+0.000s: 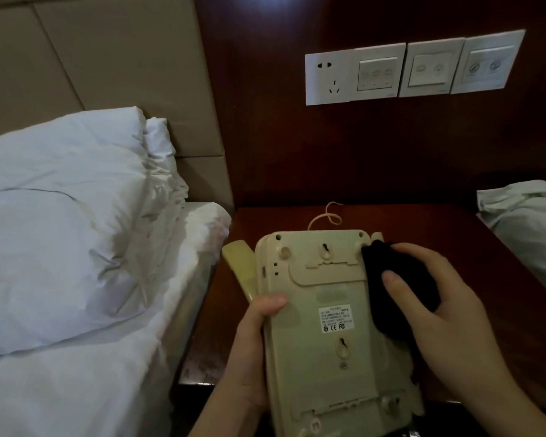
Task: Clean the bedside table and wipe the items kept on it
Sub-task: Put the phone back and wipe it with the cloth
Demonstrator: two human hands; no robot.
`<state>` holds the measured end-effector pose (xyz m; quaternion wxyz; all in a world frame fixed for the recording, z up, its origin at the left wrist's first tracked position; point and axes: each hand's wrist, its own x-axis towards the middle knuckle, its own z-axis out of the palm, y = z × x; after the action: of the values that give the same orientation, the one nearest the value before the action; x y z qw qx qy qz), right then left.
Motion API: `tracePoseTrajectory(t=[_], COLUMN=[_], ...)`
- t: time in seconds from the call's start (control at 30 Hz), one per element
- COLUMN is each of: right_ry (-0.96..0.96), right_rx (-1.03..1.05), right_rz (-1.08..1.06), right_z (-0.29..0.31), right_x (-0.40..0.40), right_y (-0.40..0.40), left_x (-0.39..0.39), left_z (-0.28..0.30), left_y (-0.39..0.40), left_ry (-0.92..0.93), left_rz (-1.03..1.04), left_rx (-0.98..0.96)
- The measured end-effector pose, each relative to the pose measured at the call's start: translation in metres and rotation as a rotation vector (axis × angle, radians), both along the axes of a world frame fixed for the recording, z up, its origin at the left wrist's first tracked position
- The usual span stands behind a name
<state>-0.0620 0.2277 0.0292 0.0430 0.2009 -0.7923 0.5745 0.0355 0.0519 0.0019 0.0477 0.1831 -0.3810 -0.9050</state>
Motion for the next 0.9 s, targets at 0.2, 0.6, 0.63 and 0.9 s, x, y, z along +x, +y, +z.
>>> tracePoseTrajectory(t=[0.2, 0.6, 0.63, 0.9], right_ry=[0.095, 0.59, 0.585, 0.506], right_rx=[-0.006, 0.288, 0.313, 0.282], right_rz=[-0.002, 0.183, 0.162, 0.067], right_z=[-0.004, 0.01, 0.011, 0.023], right_x=[0.002, 0.026, 0.022, 0.02], right_y=[0.005, -0.063, -0.06, -0.061], left_x=[-0.001, -0.013, -0.013, -0.012], left_z=[0.008, 0.02, 0.019, 0.021], left_y=[-0.007, 0.003, 0.0, 0.008], left_ry=[-0.097, 0.08, 0.079, 0.12], left_rz=[0.054, 0.36, 0.394, 0.373], left_rx=[-0.268, -0.672, -0.661, -0.718])
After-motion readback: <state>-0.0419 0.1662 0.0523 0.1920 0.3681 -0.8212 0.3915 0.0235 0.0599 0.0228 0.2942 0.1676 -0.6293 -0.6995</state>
